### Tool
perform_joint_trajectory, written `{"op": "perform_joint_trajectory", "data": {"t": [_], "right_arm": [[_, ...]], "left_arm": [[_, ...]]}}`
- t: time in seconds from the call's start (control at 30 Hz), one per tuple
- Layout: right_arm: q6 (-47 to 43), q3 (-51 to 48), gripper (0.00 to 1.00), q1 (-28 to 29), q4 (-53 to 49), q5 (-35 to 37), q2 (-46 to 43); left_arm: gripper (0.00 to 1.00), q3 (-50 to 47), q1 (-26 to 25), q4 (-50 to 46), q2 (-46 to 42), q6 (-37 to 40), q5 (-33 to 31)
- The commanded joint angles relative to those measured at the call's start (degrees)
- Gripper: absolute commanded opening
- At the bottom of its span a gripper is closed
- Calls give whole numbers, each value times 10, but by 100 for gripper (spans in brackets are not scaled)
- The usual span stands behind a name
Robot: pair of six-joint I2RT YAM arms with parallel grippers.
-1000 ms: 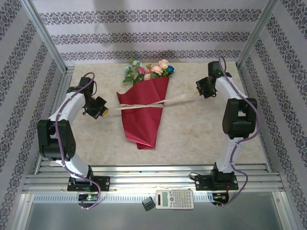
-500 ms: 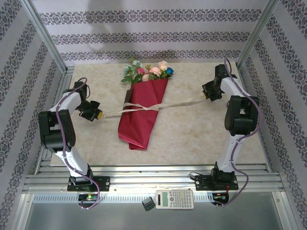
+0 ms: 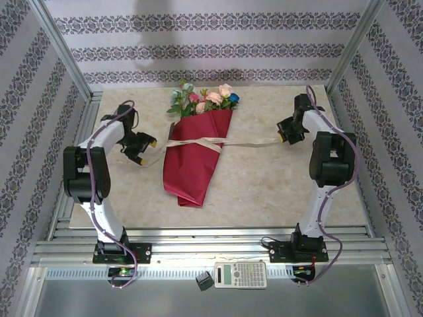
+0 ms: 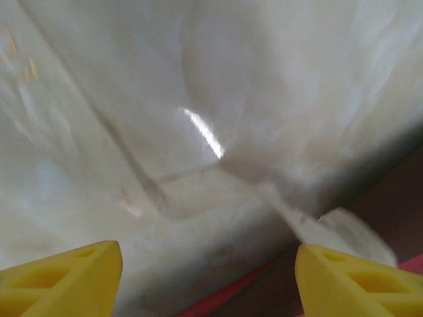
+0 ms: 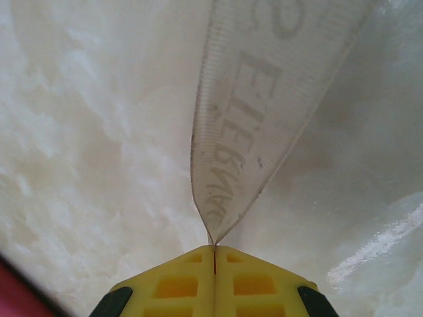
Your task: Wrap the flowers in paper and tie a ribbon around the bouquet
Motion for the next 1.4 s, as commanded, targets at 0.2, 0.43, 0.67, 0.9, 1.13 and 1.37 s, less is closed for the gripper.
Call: {"op": "perform_joint_trajectory", "data": {"t": [0.2,0.43,0.67,0.9,1.13,1.37], "right_arm": [[-14,-23,0,-5,-1,-2,-38],[-14,-26,0,-7,1,-7,-41],[-14,-24,0,-8,2,-9,-38],[-16,-28,0,-9,0,-8,-38],[-15,-33,30,-4,-5,-9,-44],[99,-73,49,102,61,-17,-83]], "left_arm": [[76,29,-38,47,11,-216,-27],[73,78,-46,39,86,-229,-6],[65,73,-57,76,108,-265,17],[39,94,-60,100,148,-260,10],[0,51,-78,163,118,-269,32],[0,17,-88,184,98,-273,42]]}}
